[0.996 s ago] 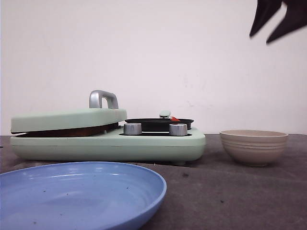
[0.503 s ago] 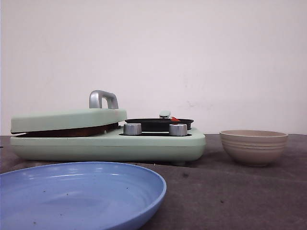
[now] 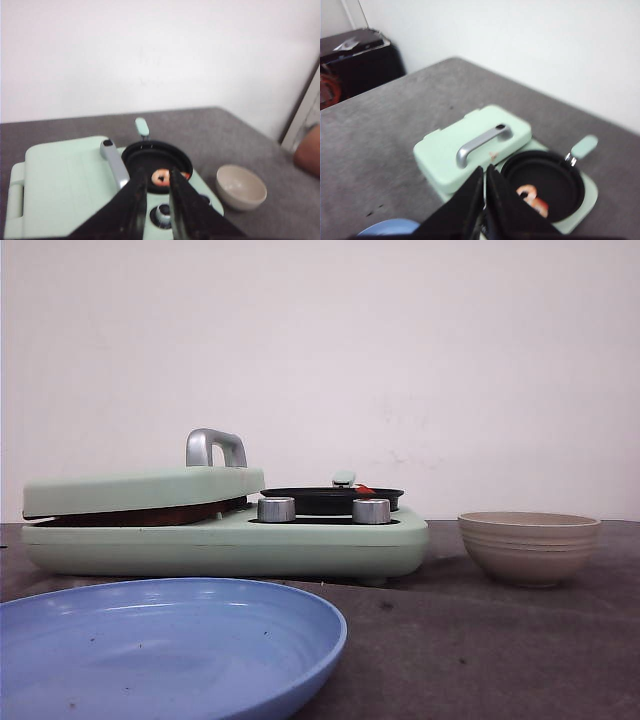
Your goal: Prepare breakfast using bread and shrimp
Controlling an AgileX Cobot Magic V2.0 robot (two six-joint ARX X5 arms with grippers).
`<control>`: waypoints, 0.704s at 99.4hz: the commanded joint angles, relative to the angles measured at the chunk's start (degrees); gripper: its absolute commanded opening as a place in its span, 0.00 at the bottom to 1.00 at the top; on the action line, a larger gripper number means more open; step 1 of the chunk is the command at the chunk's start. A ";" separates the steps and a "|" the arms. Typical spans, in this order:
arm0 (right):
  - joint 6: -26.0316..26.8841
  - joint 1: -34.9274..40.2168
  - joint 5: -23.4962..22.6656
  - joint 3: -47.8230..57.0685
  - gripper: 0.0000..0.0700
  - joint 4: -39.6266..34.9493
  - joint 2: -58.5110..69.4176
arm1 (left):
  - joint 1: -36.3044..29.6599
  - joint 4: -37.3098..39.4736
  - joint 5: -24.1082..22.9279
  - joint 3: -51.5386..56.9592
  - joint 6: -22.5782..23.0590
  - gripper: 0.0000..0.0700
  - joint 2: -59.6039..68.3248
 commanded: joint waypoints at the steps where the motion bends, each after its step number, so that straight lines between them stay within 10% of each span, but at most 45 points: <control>1: -0.63 1.88 2.16 -3.15 0.00 4.33 -1.84 | -0.15 1.99 -1.60 -1.79 -3.61 0.00 -1.75; 36: 7.56 6.99 9.86 -36.17 0.00 26.34 -18.69 | -0.15 3.15 -10.45 -15.82 -10.36 0.00 -14.69; 70: 10.47 7.80 14.10 -58.97 0.00 34.67 -31.26 | -0.15 -0.94 -11.10 -17.46 -2.99 0.00 -16.02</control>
